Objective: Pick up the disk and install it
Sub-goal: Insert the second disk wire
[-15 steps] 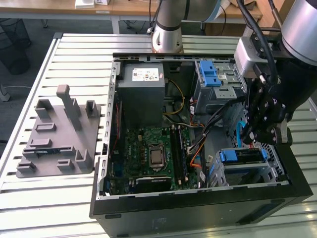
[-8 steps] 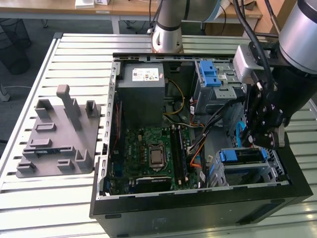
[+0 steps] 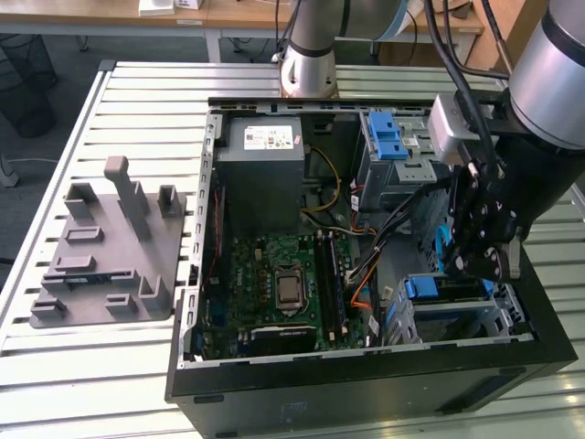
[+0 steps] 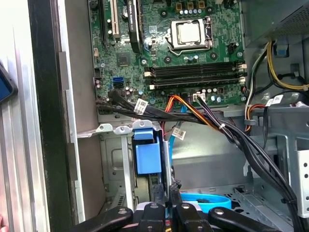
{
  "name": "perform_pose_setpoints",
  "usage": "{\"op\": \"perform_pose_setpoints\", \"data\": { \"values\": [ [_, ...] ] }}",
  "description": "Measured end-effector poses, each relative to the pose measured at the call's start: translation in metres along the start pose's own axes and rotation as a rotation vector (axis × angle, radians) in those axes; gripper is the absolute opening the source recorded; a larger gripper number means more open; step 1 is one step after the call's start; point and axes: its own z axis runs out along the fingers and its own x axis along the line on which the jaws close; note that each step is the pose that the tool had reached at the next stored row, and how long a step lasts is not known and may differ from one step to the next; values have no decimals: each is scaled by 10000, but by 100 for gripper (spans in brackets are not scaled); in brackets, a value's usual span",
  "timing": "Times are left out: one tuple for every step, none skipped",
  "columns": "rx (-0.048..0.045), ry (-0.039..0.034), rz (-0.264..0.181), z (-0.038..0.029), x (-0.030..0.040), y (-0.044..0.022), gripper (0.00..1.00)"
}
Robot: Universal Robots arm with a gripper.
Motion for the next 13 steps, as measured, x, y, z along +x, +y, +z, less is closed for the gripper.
{"op": "perform_pose_setpoints", "data": {
  "values": [
    [0,-1,1,4,3,0,16],
    [0,-1,2,7,6,0,16],
    [0,-2,2,11,9,-1,16],
    [0,-1,2,14,12,-1,16],
    [0,-2,2,19,16,-2,16],
    [0,-3,2,23,19,-2,16],
    [0,-3,2,27,21,-2,16],
    [0,-1,2,30,23,-2,16],
    [0,-1,2,33,26,-2,16],
    [0,-1,2,36,27,-3,16],
    [0,-1,2,38,30,-3,16],
    [0,-1,2,41,34,-3,16],
    [0,-1,3,42,37,-3,16]
  ]
}}
